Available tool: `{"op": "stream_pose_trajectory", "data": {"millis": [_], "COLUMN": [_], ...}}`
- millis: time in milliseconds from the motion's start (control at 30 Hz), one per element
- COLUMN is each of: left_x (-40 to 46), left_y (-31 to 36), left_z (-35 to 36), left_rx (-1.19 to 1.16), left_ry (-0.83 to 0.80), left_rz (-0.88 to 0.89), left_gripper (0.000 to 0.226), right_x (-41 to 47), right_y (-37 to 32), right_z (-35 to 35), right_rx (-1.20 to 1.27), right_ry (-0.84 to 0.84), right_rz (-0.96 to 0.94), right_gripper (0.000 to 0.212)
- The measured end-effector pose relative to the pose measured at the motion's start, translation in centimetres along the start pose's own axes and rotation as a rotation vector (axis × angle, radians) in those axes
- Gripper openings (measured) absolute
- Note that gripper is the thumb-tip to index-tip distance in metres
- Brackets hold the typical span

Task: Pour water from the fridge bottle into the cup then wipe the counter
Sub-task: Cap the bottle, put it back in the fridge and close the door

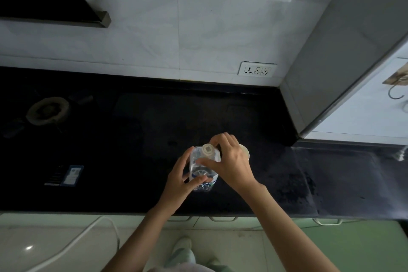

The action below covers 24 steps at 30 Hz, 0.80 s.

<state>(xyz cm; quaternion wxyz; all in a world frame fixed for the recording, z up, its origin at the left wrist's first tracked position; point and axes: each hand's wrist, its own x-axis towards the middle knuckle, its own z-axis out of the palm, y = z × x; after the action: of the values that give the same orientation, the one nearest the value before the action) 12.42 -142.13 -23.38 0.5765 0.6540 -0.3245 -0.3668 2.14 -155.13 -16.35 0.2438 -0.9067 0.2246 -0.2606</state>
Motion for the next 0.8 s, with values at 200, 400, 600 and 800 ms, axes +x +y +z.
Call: {"op": "stream_pose_trajectory", "data": {"millis": [200,400,600,800], "left_x": [0.0,0.0,-0.1,-0.2], "left_y": [-0.1,-0.2,0.0,-0.2], "left_z": [0.0,0.0,0.1,0.2], "left_rx": [-0.006,0.003,0.01,0.042], "left_ry": [0.0,0.016,0.008,0.022], "left_rz": [0.006,0.017,0.016,0.037], "left_gripper": [0.079,0.077,0.077,0.077], "right_x": [-0.4,0.2,0.8,1.0], "right_y": [0.7,0.6,-0.5,-0.1], "right_z": [-1.8,-1.1,-1.4,-1.7], "right_rx": [0.226,0.045,0.113,0.125], "right_ry": [-0.266,-0.093,-0.245,-0.199], "right_rz": [-0.114,-0.128,-0.072,-0.157], "right_gripper": [0.04,0.028,0.041,0.028]}}
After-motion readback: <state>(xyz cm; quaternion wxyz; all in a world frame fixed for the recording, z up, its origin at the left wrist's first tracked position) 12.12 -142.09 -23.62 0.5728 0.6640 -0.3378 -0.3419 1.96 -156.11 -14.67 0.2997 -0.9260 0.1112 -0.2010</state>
